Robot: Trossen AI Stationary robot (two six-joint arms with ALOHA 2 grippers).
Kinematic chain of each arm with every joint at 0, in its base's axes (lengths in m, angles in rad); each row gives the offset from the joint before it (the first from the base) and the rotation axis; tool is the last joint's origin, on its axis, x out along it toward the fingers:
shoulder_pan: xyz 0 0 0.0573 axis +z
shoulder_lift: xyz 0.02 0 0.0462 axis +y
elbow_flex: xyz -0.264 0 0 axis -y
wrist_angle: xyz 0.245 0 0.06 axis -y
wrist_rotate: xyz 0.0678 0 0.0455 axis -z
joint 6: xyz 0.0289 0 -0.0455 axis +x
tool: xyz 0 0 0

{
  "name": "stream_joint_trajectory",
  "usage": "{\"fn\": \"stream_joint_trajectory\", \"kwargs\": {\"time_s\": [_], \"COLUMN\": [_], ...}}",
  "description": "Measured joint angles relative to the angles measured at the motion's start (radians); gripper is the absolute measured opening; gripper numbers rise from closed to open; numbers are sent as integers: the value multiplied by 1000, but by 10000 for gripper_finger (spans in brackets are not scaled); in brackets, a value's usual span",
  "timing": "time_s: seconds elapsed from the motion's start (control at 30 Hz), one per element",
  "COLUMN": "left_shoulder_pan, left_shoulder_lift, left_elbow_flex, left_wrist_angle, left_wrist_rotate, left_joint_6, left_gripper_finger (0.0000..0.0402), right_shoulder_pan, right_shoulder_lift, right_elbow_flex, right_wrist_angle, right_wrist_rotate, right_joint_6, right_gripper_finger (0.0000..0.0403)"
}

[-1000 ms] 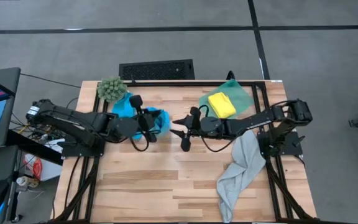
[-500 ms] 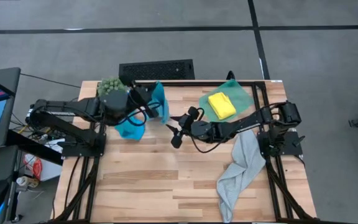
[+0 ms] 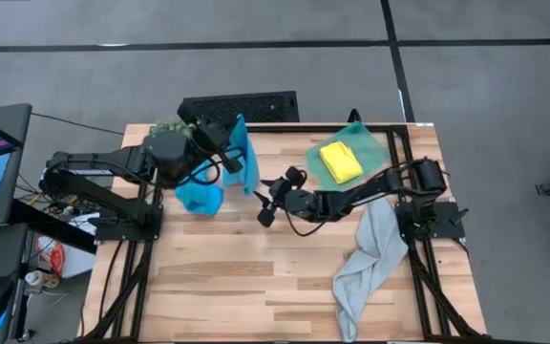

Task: Fold microfiber towels
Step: Fold the right blue towel

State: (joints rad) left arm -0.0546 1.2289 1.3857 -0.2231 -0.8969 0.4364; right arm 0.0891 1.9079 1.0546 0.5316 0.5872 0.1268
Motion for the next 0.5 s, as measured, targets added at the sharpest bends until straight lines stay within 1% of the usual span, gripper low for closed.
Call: {"fn": "stream_joint_trajectory", "kwargs": {"time_s": [0.07,0.3,0.5], "left_shoulder_pan": [0,19,22], "left_shoulder_lift": [0,0,0], "left_elbow_flex": [0,0,0], "left_wrist_angle": [8,6,5], "left_wrist_rotate": [-1,-1,-1], "left_joint_6": [0,-27,-38], "left_gripper_finger": [1,1,1], "right_shoulder_pan": [2,21,38], "right_shoulder_lift": [19,87,112], "right_elbow_flex": [13,63,84], "right_wrist_angle": [0,0,1], "right_wrist_rotate": [18,18,70], "right_joint_6": [2,-28,-56], "right_gripper_finger": [212,212,212]}}
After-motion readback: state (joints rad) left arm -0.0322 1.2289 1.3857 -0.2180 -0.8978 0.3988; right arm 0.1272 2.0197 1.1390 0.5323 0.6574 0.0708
